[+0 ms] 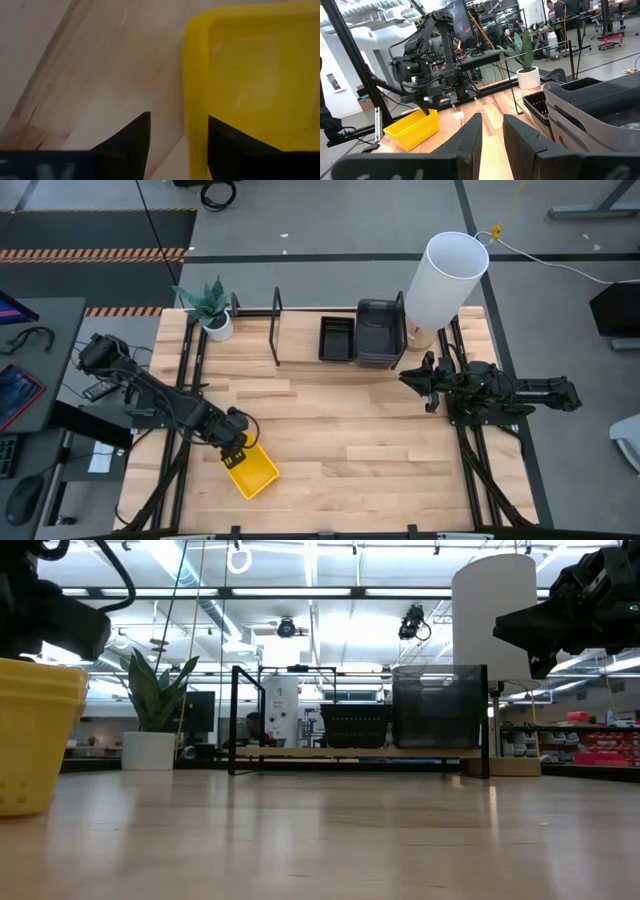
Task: Stack baskets on shelf by color
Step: Put the stacked yellow bins on the shelf
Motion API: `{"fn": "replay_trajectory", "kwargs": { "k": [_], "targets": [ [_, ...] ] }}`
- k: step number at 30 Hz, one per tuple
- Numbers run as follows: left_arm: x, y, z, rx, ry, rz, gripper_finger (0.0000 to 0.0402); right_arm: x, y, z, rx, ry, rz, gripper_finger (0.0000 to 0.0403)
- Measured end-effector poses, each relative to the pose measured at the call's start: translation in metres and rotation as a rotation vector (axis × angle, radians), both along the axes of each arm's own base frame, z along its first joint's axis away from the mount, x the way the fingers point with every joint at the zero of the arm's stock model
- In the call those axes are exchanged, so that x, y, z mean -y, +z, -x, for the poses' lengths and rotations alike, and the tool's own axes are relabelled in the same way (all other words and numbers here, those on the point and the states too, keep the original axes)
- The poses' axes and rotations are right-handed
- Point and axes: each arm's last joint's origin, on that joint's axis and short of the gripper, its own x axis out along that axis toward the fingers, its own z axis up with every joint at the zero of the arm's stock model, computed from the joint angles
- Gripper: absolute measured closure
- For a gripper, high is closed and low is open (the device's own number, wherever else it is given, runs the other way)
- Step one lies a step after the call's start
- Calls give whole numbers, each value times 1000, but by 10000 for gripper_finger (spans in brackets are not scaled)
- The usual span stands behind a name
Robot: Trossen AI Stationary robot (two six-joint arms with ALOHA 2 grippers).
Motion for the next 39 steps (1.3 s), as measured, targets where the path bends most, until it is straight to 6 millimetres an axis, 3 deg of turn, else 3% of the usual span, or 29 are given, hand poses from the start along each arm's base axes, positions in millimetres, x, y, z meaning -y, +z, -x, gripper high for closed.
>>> {"fn": "replay_trajectory", "kwargs": {
  "k": [4,11,20,27,31,35,39],
  "targets": [
    [-3,0,-2,9,-11,-21,267,0,0,0,0,0,0,319],
    [-17,0,-10,44,-72,-71,380,0,0,0,0,0,0,319],
    [-53,1,-25,89,-172,-158,378,0,0,0,0,0,0,319],
    [-79,8,-50,313,-405,-320,366,0,0,0,0,0,0,319],
    [-85,16,-62,443,-528,-454,367,0,0,0,0,0,0,319],
    [-87,18,-65,455,-505,-528,361,0,0,0,0,0,0,319],
    [-88,17,-63,429,-470,-539,326,0,0,0,0,0,0,319]
  ]
}}
